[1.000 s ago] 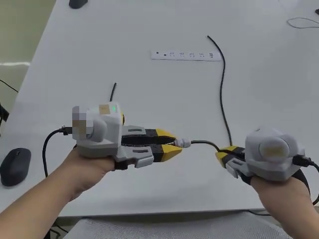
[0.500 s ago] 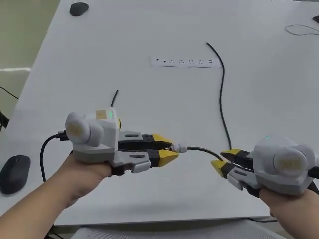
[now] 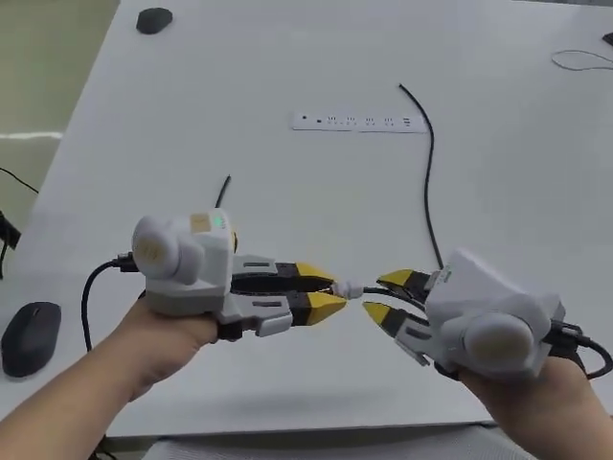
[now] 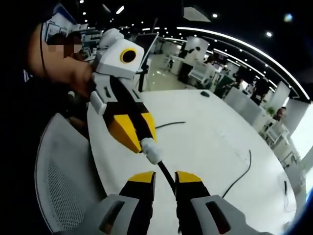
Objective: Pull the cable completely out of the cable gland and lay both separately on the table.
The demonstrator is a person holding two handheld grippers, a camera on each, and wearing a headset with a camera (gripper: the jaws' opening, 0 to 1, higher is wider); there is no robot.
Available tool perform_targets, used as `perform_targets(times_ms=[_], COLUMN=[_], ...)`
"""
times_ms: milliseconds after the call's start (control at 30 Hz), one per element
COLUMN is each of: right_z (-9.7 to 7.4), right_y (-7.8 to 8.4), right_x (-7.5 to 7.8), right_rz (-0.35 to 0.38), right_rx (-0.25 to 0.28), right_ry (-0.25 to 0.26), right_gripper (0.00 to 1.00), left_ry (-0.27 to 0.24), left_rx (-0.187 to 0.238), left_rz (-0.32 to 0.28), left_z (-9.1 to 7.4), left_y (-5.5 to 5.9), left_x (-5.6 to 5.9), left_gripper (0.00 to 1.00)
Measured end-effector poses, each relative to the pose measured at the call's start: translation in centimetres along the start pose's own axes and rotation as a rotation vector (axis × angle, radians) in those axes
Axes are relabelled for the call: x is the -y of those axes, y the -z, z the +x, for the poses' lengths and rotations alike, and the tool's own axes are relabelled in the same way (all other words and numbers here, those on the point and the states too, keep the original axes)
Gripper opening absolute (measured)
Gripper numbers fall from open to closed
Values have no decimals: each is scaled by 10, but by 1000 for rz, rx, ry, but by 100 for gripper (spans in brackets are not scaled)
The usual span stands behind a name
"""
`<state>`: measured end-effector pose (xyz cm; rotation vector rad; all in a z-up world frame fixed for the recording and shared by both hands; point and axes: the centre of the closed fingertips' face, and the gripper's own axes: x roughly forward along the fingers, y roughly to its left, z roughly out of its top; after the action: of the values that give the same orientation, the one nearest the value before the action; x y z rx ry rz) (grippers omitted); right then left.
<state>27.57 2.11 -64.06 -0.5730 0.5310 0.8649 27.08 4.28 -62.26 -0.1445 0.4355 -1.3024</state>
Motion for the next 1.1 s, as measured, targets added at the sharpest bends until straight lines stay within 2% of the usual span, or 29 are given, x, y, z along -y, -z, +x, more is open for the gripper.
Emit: perform_targets(times_ms=[200, 833, 1100], right_z=[3, 5, 6], right_y=[1, 12, 15], right_x=[2, 2, 3], right_rz=[-54, -5, 38], right_rx=[-11, -28, -22], right_ry=[-2, -11, -18], right_gripper=[4, 0, 0], left_ry=[3, 2, -2], left_rx=[-12, -23, -26], left_rz=[6, 11, 11], left_z=[2, 8, 10], left_y=[3, 4, 5], left_x=[-1, 0, 0], left_gripper=[15, 15, 15])
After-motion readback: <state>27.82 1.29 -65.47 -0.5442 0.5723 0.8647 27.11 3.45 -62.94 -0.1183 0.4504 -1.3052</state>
